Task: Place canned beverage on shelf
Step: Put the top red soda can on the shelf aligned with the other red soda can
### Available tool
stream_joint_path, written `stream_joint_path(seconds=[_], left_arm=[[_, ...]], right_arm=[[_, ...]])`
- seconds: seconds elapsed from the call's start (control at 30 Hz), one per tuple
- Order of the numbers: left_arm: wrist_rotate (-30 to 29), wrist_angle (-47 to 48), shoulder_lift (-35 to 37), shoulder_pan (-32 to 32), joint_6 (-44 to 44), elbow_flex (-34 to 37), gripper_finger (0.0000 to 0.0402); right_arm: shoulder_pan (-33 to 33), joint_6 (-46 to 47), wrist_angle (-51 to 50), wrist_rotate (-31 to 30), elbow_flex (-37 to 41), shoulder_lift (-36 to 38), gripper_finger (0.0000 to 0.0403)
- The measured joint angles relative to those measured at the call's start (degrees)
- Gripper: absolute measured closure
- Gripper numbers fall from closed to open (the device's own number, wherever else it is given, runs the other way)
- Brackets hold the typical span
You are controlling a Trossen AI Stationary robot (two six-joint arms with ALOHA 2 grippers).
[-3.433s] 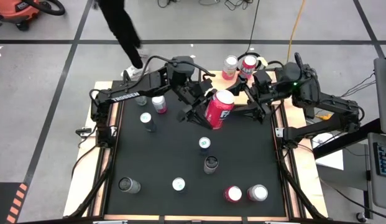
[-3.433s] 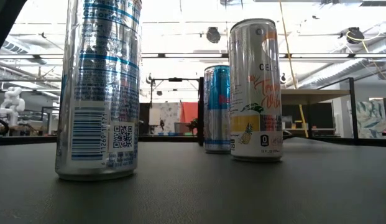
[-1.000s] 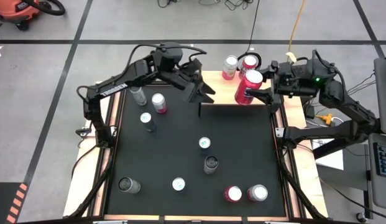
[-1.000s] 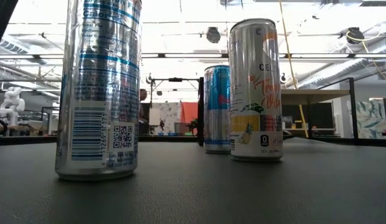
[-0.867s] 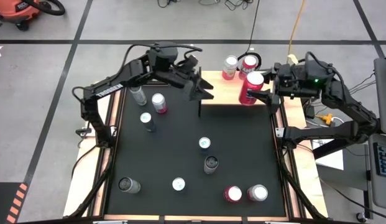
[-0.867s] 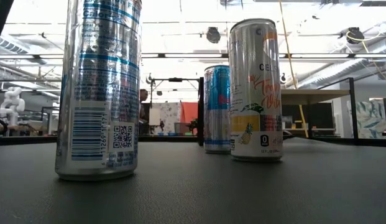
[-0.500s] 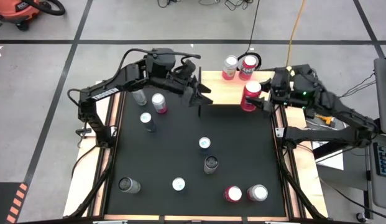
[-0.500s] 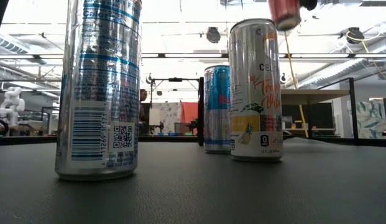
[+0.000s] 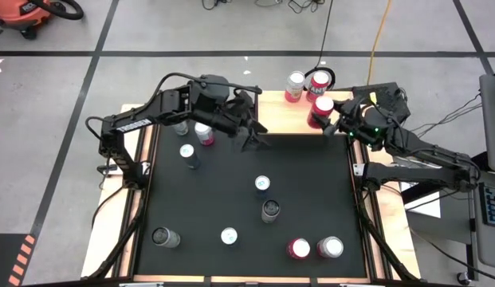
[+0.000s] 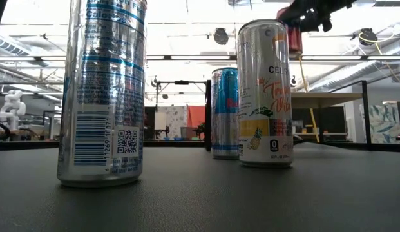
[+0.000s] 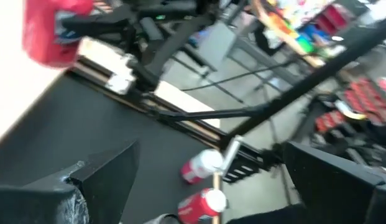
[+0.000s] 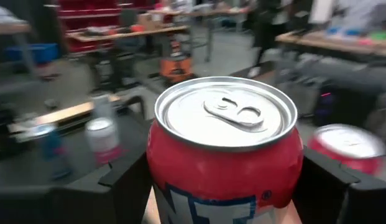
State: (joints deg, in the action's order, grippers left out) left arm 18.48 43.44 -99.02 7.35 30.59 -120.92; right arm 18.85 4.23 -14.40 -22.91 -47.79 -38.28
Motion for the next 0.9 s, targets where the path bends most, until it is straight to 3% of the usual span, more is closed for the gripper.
stream_joint_path(seconds=[0.1,0.3,0.57,0.9], left_arm=[[-3.6,0.1,0.0,0.0,-3.0,0.0,0.0002],[-7.1,0.1,0.0,0.6,-4.6,0.0,0.0002],[-7.3,0.6,0.0,2.0,-4.8,0.0,0.0002],[-7.0,0.6,0.0,4.3,-3.9,0.0,0.0002]], right_arm=[[0.0,-1.8,0.0,-2.8,0.0,0.0,0.0115],[1.3,0.0,-0.9,-2.9,0.4,-2.0,0.0115],[3.7,6.7,-0.3,-4.1,6.3,-1.8,0.0115],[7.6,1.1,1.0,-3.8,7.6,4.2,0.0115]])
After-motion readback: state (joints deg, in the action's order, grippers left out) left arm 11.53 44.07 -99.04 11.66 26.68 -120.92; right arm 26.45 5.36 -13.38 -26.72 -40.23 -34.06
